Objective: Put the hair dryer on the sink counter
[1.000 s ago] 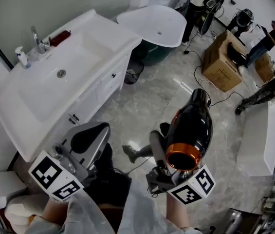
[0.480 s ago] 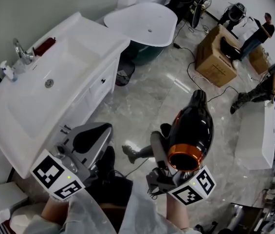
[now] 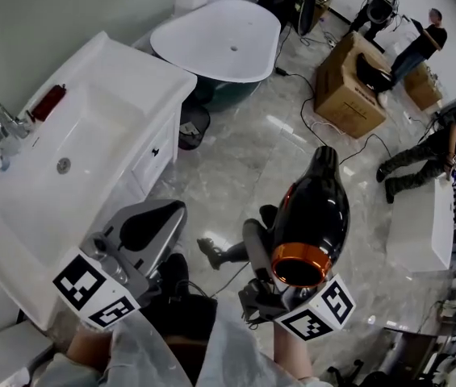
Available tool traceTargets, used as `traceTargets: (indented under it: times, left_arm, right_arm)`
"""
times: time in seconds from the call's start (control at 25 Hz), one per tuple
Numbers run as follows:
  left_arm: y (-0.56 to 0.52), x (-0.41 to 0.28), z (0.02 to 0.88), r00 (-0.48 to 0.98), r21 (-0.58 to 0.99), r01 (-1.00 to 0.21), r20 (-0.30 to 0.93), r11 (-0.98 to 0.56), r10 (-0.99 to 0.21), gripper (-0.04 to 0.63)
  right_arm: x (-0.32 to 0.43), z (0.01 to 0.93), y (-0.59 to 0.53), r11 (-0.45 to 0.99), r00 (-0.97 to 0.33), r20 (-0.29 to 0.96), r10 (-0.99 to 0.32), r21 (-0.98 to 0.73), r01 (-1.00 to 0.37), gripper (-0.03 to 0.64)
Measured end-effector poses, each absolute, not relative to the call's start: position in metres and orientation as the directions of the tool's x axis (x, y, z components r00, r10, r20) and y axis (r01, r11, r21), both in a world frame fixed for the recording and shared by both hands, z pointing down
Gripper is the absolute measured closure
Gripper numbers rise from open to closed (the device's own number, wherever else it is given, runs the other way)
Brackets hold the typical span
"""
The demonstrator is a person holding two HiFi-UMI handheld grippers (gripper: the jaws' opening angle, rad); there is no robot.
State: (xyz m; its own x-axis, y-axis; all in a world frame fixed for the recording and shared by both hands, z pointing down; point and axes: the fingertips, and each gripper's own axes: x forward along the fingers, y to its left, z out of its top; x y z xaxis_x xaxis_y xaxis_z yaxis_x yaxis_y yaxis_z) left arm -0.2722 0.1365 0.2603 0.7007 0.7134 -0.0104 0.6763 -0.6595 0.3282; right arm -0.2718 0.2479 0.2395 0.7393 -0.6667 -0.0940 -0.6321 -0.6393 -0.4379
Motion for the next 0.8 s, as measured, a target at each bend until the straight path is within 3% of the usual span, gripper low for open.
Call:
traceTargets:
  times: [0.8]
  left_arm:
    - [0.119, -0.13, 0.271, 0.686, 0.328, 0.689, -0.008, -0.646, 0.727, 0.592]
  right_arm:
    - [-0.137, 0.243, 0.238, -0.675, 0.773, -0.087, -0.628, -0.433, -0.597, 0.454]
